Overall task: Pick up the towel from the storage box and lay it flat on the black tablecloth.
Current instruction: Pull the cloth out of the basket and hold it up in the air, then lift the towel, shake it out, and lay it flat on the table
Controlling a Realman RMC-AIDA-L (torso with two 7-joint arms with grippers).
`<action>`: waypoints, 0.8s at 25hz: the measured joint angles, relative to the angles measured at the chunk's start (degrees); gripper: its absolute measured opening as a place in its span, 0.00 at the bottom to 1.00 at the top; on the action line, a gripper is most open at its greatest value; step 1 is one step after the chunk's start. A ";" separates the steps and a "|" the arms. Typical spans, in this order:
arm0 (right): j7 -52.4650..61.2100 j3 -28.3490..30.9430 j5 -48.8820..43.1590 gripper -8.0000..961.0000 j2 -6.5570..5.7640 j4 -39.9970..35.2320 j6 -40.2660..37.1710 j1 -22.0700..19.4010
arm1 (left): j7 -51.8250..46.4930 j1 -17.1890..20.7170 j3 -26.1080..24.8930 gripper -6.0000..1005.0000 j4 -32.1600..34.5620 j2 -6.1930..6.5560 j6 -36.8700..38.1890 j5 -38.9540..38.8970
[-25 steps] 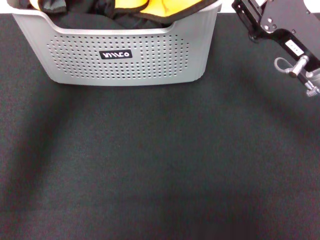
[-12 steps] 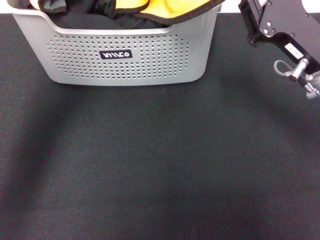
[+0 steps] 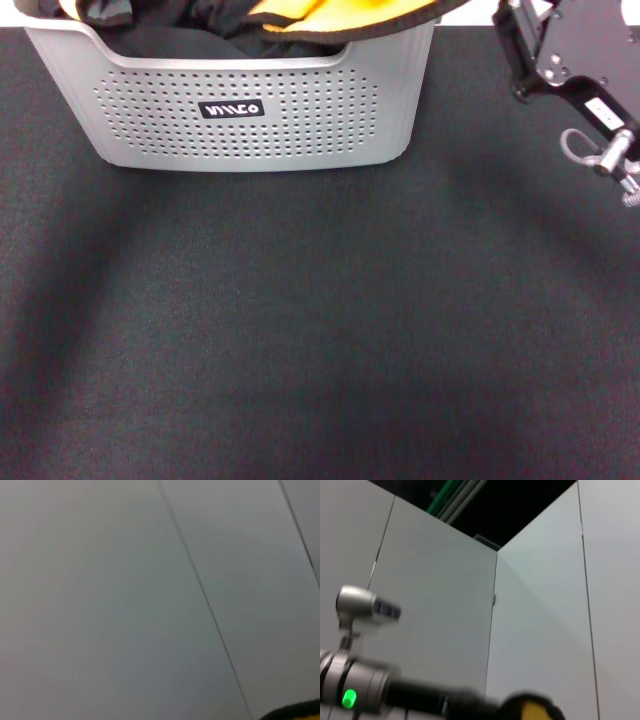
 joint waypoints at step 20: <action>15.97 6.91 -30.97 0.03 -5.36 -34.33 20.34 -10.54 | 44.75 7.20 -11.83 0.02 -50.02 0.19 31.16 -52.52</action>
